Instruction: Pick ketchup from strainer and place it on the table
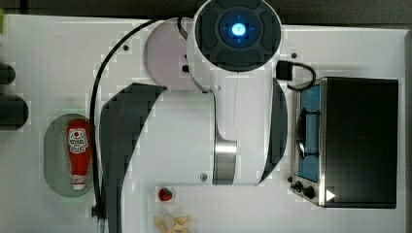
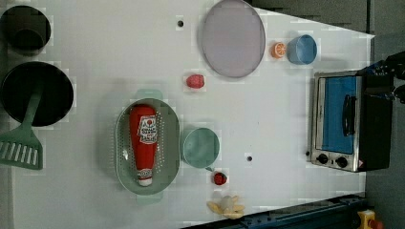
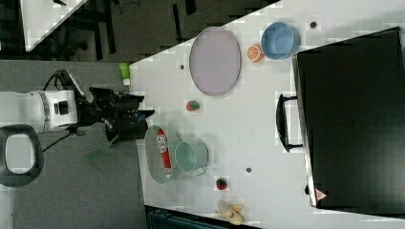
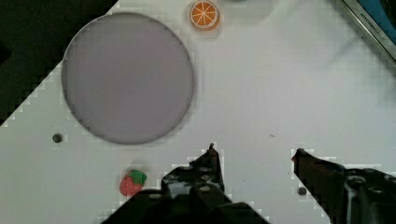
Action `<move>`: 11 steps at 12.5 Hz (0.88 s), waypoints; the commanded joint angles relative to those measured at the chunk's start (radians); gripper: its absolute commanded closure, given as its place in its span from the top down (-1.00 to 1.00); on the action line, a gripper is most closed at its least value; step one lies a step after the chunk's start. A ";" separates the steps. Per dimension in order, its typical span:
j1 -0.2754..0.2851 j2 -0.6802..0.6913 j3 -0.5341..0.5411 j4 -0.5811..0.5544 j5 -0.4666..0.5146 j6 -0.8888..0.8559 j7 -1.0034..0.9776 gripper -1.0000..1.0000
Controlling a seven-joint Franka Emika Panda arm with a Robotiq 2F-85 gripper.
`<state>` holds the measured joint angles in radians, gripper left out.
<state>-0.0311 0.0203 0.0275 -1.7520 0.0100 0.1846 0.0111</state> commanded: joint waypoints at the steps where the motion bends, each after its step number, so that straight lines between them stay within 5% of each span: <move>1: -0.095 -0.242 0.104 -0.142 0.011 -0.151 0.054 0.58; 3: -0.086 -0.232 0.138 -0.142 0.019 -0.127 0.054 1.00; 11: -0.045 -0.095 0.493 -0.143 0.022 0.070 0.055 1.00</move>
<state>-0.0916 -0.0877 0.4875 -1.8770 0.0280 0.2312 0.0288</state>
